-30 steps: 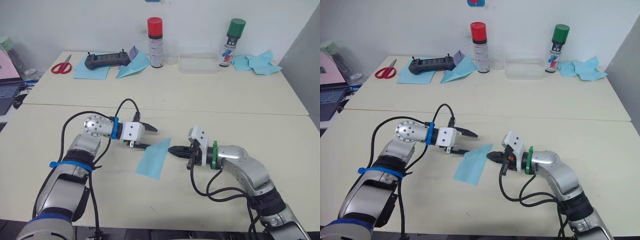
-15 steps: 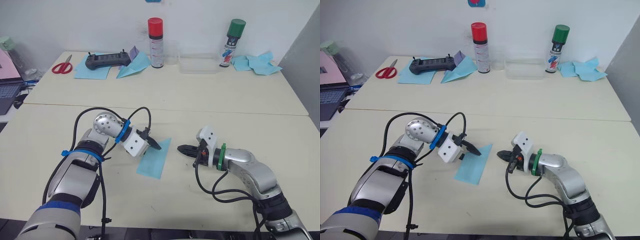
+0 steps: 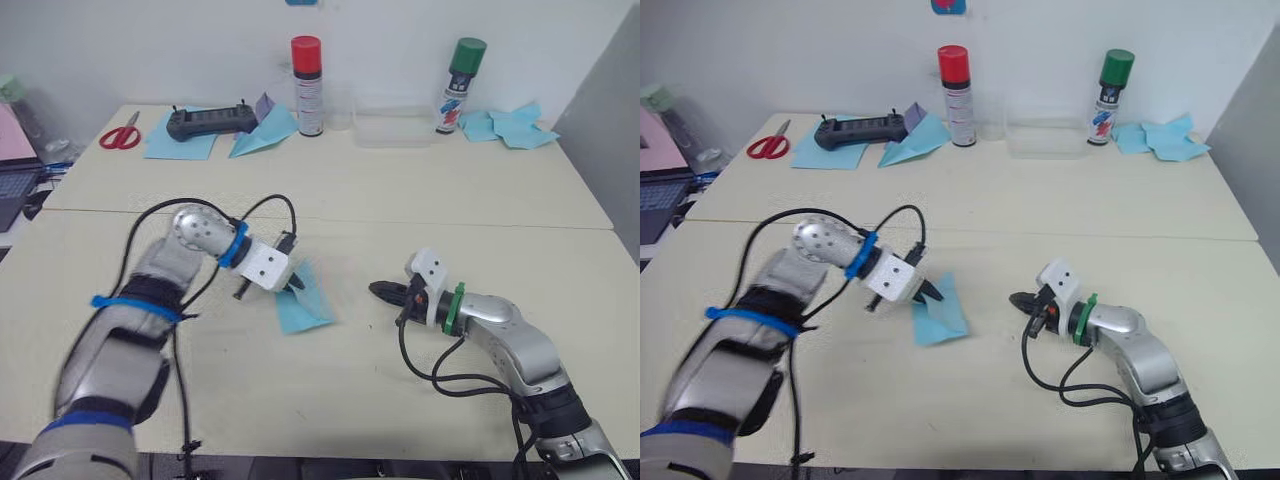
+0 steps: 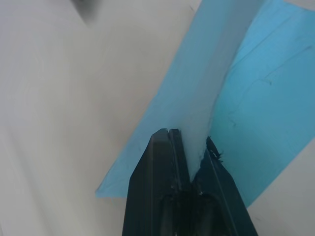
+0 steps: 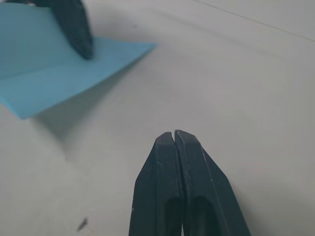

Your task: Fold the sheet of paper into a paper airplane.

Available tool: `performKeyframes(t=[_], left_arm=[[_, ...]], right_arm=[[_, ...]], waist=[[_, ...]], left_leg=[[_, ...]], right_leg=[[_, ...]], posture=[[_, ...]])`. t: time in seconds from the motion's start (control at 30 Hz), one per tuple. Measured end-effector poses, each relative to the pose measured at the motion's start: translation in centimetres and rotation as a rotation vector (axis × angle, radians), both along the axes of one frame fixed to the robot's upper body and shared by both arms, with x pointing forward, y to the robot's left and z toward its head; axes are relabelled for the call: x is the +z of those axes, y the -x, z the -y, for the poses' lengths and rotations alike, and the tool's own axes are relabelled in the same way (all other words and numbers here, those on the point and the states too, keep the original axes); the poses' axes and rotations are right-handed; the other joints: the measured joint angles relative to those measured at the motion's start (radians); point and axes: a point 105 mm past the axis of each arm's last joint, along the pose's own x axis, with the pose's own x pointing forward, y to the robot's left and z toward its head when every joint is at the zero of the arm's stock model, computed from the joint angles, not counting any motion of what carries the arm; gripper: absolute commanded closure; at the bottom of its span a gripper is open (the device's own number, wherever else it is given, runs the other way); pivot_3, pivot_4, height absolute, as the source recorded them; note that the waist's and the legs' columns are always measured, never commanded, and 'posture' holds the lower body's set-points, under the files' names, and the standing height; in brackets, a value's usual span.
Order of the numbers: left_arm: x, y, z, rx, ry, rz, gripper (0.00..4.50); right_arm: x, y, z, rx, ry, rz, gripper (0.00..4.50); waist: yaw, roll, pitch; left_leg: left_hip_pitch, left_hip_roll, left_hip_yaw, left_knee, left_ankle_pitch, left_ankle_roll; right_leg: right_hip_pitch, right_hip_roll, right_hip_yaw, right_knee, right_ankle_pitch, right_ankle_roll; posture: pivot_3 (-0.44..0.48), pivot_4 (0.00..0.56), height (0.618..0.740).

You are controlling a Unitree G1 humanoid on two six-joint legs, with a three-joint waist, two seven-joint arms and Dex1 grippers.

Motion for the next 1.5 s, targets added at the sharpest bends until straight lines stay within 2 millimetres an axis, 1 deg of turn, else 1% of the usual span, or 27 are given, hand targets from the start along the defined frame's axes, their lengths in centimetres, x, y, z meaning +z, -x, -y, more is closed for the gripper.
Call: performKeyframes(t=[0.07,0.13,0.2,0.33,0.4,0.43,0.47,0.53,0.57,0.67,0.73,0.77,0.8,0.83,0.87,0.9,0.93,1.0,1.07,1.13,1.2,1.27,1.33,1.37,1.43,1.5], left_arm=[[-0.4,0.7,0.2,0.097,0.006,-0.035,4.44],[-0.8,1.6,1.2,0.209,0.028,-0.042,4.44],[-1.1,2.3,1.6,0.313,0.026,-0.025,4.44],[-1.2,2.0,2.3,0.443,0.054,0.034,4.44],[-1.5,1.7,3.2,0.471,0.069,0.060,3.92],[-1.6,1.8,3.5,0.473,0.071,0.064,3.74],[-1.7,1.9,3.6,0.473,0.070,0.059,3.39],[-1.6,1.9,3.3,0.487,0.064,0.052,2.80],[-1.5,1.9,2.9,0.496,0.056,0.051,2.42],[-0.6,1.8,1.5,0.520,0.069,0.050,1.45],[0.3,2.2,0.5,0.524,0.108,0.008,0.83],[0.7,2.7,-0.1,0.522,0.129,-0.020,0.46],[1.2,3.2,-0.8,0.510,0.147,-0.048,0.16],[1.7,3.9,-1.4,0.496,0.176,-0.081,0.00],[2.2,4.4,-2.0,0.486,0.207,-0.110,0.00],[2.9,5.0,-2.5,0.480,0.259,-0.150,0.00],[3.4,5.3,-2.9,0.491,0.302,-0.175,0.00],[3.9,5.5,-4.5,0.550,0.341,-0.211,0.00],[3.6,5.5,-6.0,0.619,0.354,-0.233,0.00],[3.0,5.4,-6.6,0.668,0.373,-0.252,0.00],[2.9,5.3,-6.6,0.679,0.397,-0.256,0.00],[3.0,5.1,-6.3,0.681,0.421,-0.248,0.00],[3.1,4.9,-6.0,0.683,0.442,-0.238,0.00],[3.2,4.9,-6.0,0.685,0.448,-0.232,0.00],[3.4,4.9,-5.7,0.678,0.457,-0.223,0.00],[3.5,4.8,-5.7,0.682,0.462,-0.216,0.00]], right_arm=[[-0.1,0.0,-0.1,-0.012,-0.012,0.000,4.50],[0.0,0.0,-0.5,-0.017,-0.031,0.009,4.50],[0.1,-0.1,-0.5,-0.023,-0.035,0.021,4.50],[0.0,-0.2,-0.4,-0.036,-0.035,0.030,4.50],[-0.1,-0.3,-0.3,-0.038,-0.035,0.031,4.50],[-0.1,-0.3,-0.3,-0.038,-0.034,0.031,4.50],[-0.2,-0.3,-0.2,-0.037,-0.031,0.031,4.50],[-0.3,-0.4,0.3,-0.035,-0.011,0.031,4.50],[-0.4,-0.4,0.6,-0.031,0.001,0.036,4.50],[-0.2,-0.3,1.1,-0.015,0.017,0.046,3.85],[0.0,0.0,1.3,0.025,0.028,0.056,3.22],[0.2,0.4,1.3,0.055,0.036,0.070,2.76],[0.5,0.9,1.4,0.088,0.043,0.087,2.45],[0.7,1.6,1.3,0.127,0.050,0.104,2.07],[0.7,2.3,1.2,0.164,0.059,0.116,1.64],[0.6,3.2,0.9,0.219,0.068,0.127,1.34],[0.4,3.8,0.5,0.258,0.070,0.138,0.94],[-0.1,4.6,-0.7,0.329,0.094,0.173,0.26],[-1.0,4.9,-1.7,0.372,0.128,0.208,0.26],[-1.6,4.4,-3.0,0.388,0.134,0.235,0.26],[-1.3,3.8,-4.6,0.397,0.122,0.279,0.26],[-0.7,3.0,-6.0,0.402,0.107,0.340,0.26],[-0.3,2.6,-6.7,0.411,0.098,0.381,0.62],[-0.3,2.5,-6.8,0.411,0.096,0.387,0.90],[-0.8,2.4,-6.9,0.409,0.096,0.380,1.59],[-1.1,2.3,-6.9,0.407,0.103,0.378,2.35]], waist=[[-0.003,0.001,0.001],[-0.003,0.001,0.001],[-0.002,0.002,0.001],[-0.001,0.002,0.001],[-0.001,0.002,0.001],[-0.001,0.002,0.001],[-0.001,0.002,0.001],[0.000,0.002,0.002],[0.000,0.002,0.002],[-0.001,0.002,0.002],[0.000,0.002,0.002],[0.000,0.002,0.002],[0.000,0.002,0.002],[0.000,0.002,0.002],[0.000,0.002,0.002],[0.001,0.002,0.002],[0.002,0.002,0.002],[0.002,0.003,0.003],[-0.001,0.003,0.003],[-0.003,0.003,0.004],[-0.003,0.003,0.004],[-0.001,0.003,0.004],[0.004,0.003,0.004],[0.007,0.003,0.004],[0.014,0.003,0.004],[0.018,0.003,0.004]], left_leg=[[0.000,0.000,-0.003,0.000,0.000,0.000],[0.000,0.000,-0.006,0.002,0.000,0.000],[0.000,-0.001,-0.008,0.002,0.000,0.000],[0.001,-0.001,-0.010,0.002,0.002,0.001],[0.001,-0.001,-0.011,0.002,0.003,0.001],[0.001,-0.001,-0.011,0.002,0.003,0.001],[0.001,-0.001,-0.010,0.002,0.003,0.001],[0.001,-0.001,-0.011,0.002,0.003,0.001],[0.001,-0.001,-0.011,0.002,0.003,0.001],[0.001,0.000,-0.011,0.001,0.003,0.001],[0.001,0.000,-0.011,0.001,0.003,0.001],[0.001,0.000,-0.011,0.001,0.003,0.001],[0.001,-0.001,-0.011,0.001,0.003,0.001],[0.001,0.000,-0.011,0.001,0.003,0.001],[0.001,0.000,-0.011,0.001,0.003,0.001],[0.001,0.000,-0.011,0.001,0.003,0.001],[0.001,0.000,-0.012,0.001,0.003,0.001],[0.002,0.000,-0.012,0.001,0.003,0.001],[0.006,0.000,-0.011,0.001,0.003,0.001],[0.010,0.000,-0.010,0.002,0.003,0.001],[0.009,0.000,-0.010,0.002,0.003,0.000],[0.009,0.000,-0.010,0.002,0.003,0.000],[0.009,0.000,-0.011,0.002,0.003,0.000],[0.009,0.000,-0.011,0.001,0.003,0.000],[0.009,0.000,-0.011,0.000,0.003,0.000],[0.009,0.000,-0.011,0.000,0.003,0.000]], right_leg=[[0.000,0.000,-0.003,0.002,-0.001,-0.001],[0.000,0.000,-0.006,0.006,-0.002,-0.002],[0.001,0.000,-0.009,0.007,-0.005,0.001],[0.002,0.001,-0.011,0.008,-0.006,0.000],[0.003,0.001,-0.011,0.008,-0.005,0.000],[0.003,0.001,-0.011,0.008,-0.005,0.000],[0.003,0.001,-0.011,0.008,-0.005,0.000],[0.002,0.001,-0.011,0.008,-0.005,0.000],[0.002,0.001,-0.011,0.008,-0.005,0.000],[0.002,0.001,-0.012,0.009,-0.005,-0.001],[0.002,0.001,-0.012,0.008,-0.005,-0.001],[0.002,0.000,-0.012,0.008,-0.005,-0.001],[0.002,0.000,-0.013,0.008,-0.005,-0.002],[0.002,0.000,-0.013,0.008,-0.006,-0.002],[0.002,0.000,-0.014,0.008,-0.006,-0.002],[0.002,0.000,-0.014,0.008,-0.006,-0.002],[0.002,0.000,-0.015,0.008,-0.007,-0.002],[0.002,0.000,-0.015,0.008,-0.007,-0.002],[0.006,0.000,-0.014,0.008,-0.007,-0.002],[0.009,0.000,-0.013,0.008,-0.007,-0.002],[0.009,0.000,-0.013,0.009,-0.007,-0.003],[0.009,0.000,-0.013,0.008,-0.007,-0.003],[0.009,0.000,-0.014,0.008,-0.007,-0.003],[0.009,0.000,-0.014,0.008,-0.006,-0.003],[0.009,0.000,-0.014,0.008,-0.004,-0.007],[0.008,0.000,-0.015,0.008,-0.004,-0.008]], posture=[[0.000,0.150,0.740],[0.000,0.150,0.740],[0.000,0.150,0.740],[0.000,0.150,0.740],[0.000,0.150,0.740],[0.000,0.150,0.740],[0.000,0.150,0.740],[0.000,0.150,0.740],[0.000,0.150,0.740],[0.000,0.150,0.740],[0.000,0.150,0.740],[0.000,0.150,0.740],[0.000,0.150,0.740],[0.000,0.150,0.740],[0.000,0.150,0.740],[0.000,0.150,0.740],[0.000,0.150,0.740],[0.000,0.150,0.740],[0.000,0.150,0.740],[0.000,0.150,0.740],[0.000,0.150,0.740],[0.000,0.150,0.740],[0.000,0.150,0.740],[0.000,0.150,0.740],[0.000,0.150,0.740],[0.000,0.150,0.740]])
